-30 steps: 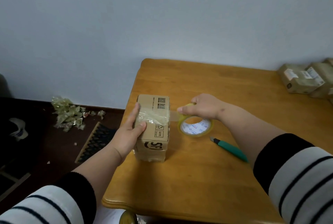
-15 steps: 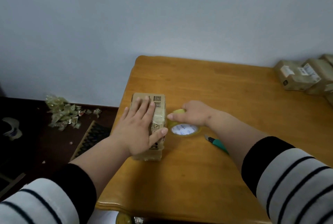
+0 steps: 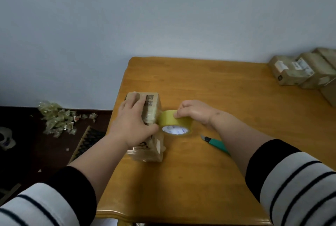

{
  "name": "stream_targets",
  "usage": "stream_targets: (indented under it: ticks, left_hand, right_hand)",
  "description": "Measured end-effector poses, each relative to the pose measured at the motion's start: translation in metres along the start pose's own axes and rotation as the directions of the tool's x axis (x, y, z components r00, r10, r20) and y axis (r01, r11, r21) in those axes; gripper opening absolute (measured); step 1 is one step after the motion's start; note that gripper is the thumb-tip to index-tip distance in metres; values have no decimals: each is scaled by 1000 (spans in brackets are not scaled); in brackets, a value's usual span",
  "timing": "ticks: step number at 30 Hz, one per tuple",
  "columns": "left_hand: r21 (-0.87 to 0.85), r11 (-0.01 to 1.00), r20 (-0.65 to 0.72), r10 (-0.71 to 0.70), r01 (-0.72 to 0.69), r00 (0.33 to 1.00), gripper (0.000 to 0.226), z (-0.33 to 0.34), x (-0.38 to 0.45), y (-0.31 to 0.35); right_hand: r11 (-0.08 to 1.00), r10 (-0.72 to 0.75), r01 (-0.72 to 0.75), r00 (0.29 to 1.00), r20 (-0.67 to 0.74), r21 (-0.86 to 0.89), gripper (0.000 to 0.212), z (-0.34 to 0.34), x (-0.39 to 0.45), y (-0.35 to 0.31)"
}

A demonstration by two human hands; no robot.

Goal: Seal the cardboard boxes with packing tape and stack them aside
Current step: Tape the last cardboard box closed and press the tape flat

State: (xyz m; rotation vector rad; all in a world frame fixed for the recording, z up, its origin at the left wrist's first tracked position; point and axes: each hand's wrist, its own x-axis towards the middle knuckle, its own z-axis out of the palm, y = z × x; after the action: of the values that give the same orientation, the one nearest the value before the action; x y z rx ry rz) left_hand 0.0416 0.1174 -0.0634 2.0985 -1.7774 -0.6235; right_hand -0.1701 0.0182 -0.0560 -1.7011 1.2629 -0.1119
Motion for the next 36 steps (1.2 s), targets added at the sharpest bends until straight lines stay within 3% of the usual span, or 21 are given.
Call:
stream_targets:
  ticks: [2,4,6,8,11,14,16,19,21,24,26,28,36]
  left_hand:
    - [-146,989,-26,-39,34,999,104,-2,3,-3]
    - [-410,906,4,-116,108,993,103,3,4,-7]
    - [-685,694,127,-188,223,974,97,15,-1,-13]
    - [-807,479,245,-262,347,933,80,29,-10,-21]
    - [-828,353,325,-332,436,886,66,50,-21,-38]
    - [-726,465,385,-334,506,860,63,67,-28,-53]
    - [-615,623,368,-316,484,874,48,72,-30,-56]
    - [-498,807,273,-201,317,941,32,73,-26,-59]
    - [-434,882,261,-73,185,963,37,72,-28,-60]
    - [-183,980,280,-23,77,960,80,83,-31,-67]
    - [108,993,256,-71,45,964,89,88,-31,-69]
    - [265,964,230,-52,-11,972,76,89,-31,-68]
    - [290,955,254,-132,55,958,73,88,-31,-60]
  right_hand:
    - [991,-44,49,998,-48,121,28,-5,-1,-4]
    - [973,-79,98,992,-96,210,44,-12,0,-13]
    - [959,-109,138,986,-128,249,47,-16,3,-20]
    - [949,-115,137,989,-92,284,38,-14,4,-22]
    - [985,-77,69,996,44,161,36,4,6,-20]
    - [982,-64,97,978,198,-159,42,31,11,-25]
    - [972,-67,114,972,224,-205,47,44,14,-30]
    - [976,-73,114,973,218,-186,52,46,17,-35]
    - [985,-60,94,974,218,-146,56,42,19,-32]
    - [999,-16,27,970,241,-44,53,39,21,-21]
    - [1000,-1,2,968,250,-3,48,40,21,-14]
    - [999,-2,-7,966,257,34,43,42,21,-11]
    - [999,33,-38,982,187,24,51,21,-2,-1]
